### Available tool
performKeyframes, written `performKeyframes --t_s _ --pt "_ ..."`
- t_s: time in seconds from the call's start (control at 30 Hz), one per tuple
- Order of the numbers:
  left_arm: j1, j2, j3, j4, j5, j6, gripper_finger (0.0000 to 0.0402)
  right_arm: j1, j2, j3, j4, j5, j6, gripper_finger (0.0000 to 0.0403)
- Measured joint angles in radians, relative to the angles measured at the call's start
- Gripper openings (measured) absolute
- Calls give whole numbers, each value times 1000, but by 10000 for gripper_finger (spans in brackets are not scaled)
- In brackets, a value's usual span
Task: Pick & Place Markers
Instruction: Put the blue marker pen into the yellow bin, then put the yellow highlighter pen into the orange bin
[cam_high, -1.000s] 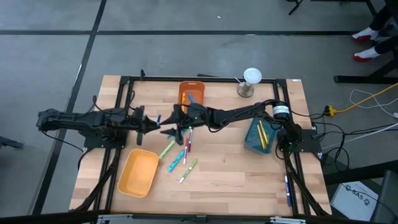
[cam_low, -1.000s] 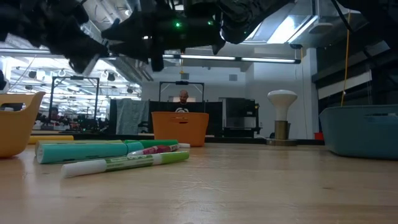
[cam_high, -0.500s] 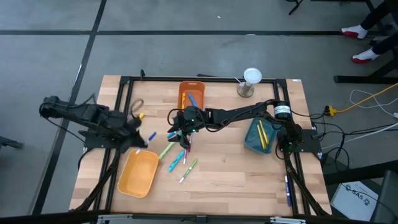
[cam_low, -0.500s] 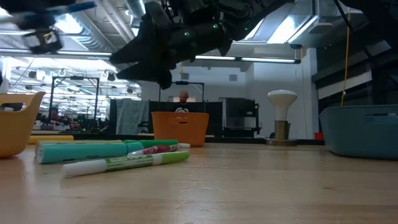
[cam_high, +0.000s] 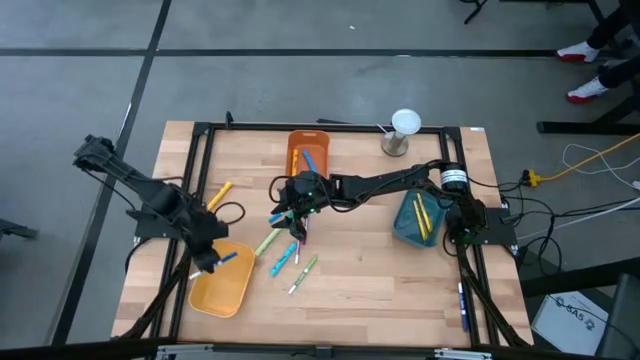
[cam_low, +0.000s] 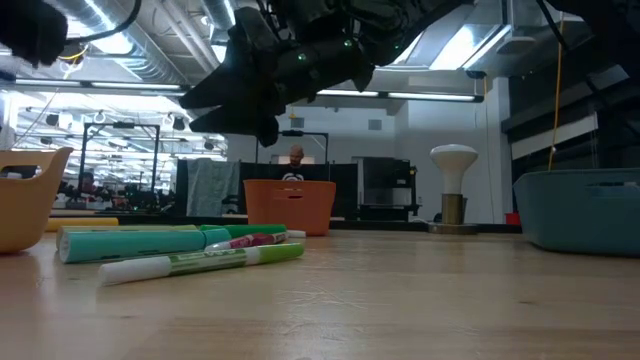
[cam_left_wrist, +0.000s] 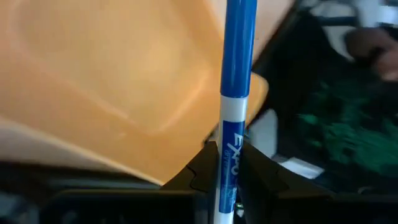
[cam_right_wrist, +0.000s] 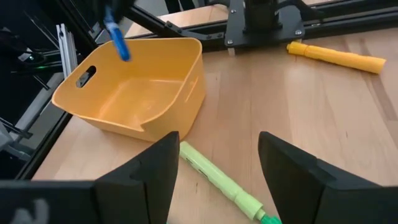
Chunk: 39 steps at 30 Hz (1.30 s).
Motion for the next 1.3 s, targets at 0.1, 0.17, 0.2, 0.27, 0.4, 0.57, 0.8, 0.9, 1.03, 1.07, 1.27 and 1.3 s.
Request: performKeyframes --t_s 0.1,0.17,0.2,0.27,0.4,0.57,0.8,0.9,1.03,1.07,1.27,1.3 --pt "-1 18 0 -58 -36 -16 45 0 0 0 1 0 0 216" --pt "2 23 0 -81 -49 -24 45 0 0 0 1 0 0 216" --pt "5 25 0 -82 -49 -30 45 0 0 0 1 0 0 216" --pt "13 25 0 -81 -50 -48 48 0 0 0 1 0 0 216" --pt "23 26 0 -81 -51 -50 70 0 0 0 1 1 0 216" --pt "23 27 0 -81 -57 -55 111 0 0 0 1 1 -1 216" --pt "23 37 -1 -68 -139 18 163 0 0 0 1 1 3 216" --pt "22 32 -1 -22 -191 88 167 0 0 0 -1 1 0 216" --pt "21 1 -1 89 -263 240 157 0 0 0 1 1 -1 216" --pt "21 -13 -1 112 -286 281 152 0 0 0 2 1 -3 216" --pt "21 -135 -1 141 -543 538 121 0 0 0 2 1 -17 216" --pt "21 -156 -1 140 -588 577 117 0 0 0 2 1 -35 216"
